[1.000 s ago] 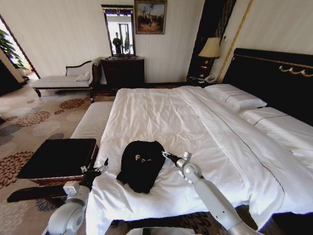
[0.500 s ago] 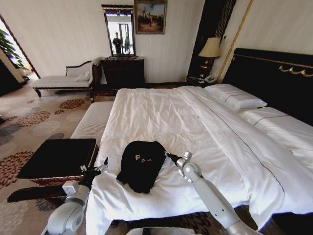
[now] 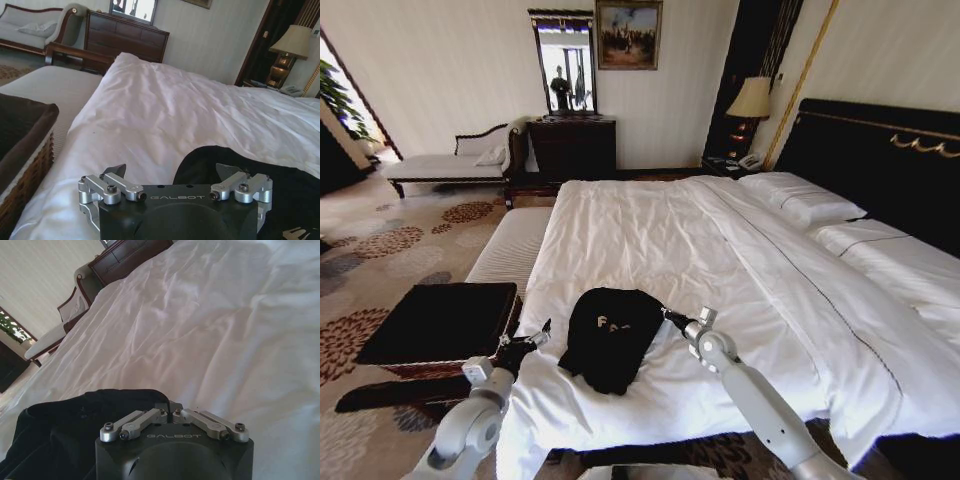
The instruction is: Fold the clothes on the bed and place them into the basket.
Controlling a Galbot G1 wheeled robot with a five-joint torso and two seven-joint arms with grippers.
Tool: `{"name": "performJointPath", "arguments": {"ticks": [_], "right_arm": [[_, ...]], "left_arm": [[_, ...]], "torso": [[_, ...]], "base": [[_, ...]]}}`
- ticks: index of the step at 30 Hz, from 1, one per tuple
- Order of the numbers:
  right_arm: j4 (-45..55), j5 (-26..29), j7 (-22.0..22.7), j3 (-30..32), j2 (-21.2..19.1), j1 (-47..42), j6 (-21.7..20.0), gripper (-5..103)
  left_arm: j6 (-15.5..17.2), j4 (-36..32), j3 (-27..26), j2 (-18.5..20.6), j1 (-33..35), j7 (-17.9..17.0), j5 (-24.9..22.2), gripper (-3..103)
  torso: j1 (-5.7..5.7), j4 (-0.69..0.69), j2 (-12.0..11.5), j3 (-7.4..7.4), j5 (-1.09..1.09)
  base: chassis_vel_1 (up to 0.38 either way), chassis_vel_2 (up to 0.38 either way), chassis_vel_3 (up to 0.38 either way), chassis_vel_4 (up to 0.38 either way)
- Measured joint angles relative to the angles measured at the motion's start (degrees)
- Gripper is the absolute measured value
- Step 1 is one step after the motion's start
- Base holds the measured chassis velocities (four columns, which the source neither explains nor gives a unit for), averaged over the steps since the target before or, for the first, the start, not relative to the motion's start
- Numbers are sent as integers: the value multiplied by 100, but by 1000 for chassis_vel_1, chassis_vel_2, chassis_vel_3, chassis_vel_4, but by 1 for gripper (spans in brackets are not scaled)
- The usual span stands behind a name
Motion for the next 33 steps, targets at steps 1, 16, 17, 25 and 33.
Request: {"name": "performJointPath", "arguments": {"ticks": [1, 16, 17, 25, 33], "right_arm": [[6, -15, 0, 9, -1, -11, 3, 0], [-90, -84, 4, -42, 52, 40, 37, 0], [-90, -77, 12, -53, 44, 49, 37, 0], [-74, -43, 49, -57, -38, 47, 35, 0], [-89, -20, 54, -40, -64, 42, 29, 0]], "left_arm": [[17, 138, 119, 65, -133, -1, -101, 100], [165, 1726, 1305, 122, -2153, -7, -961, 96], [207, 1879, 1423, 78, -2310, -39, -1123, 93], [301, 2460, 1861, -230, -2811, -109, -1340, 89], [301, 2808, 1891, -429, -3006, -116, -1238, 79]], "torso": [[0, 0, 0, 0, 1], [0, 2, 0, 1, 1], [0, 2, 0, 0, 2], [0, 2, 0, 0, 1], [0, 2, 0, 0, 1]], "base": [[0, 0, 0, 0], [0, 0, 0, 0], [0, 0, 0, 0], [0, 0, 0, 0], [0, 0, 0, 0]]}}
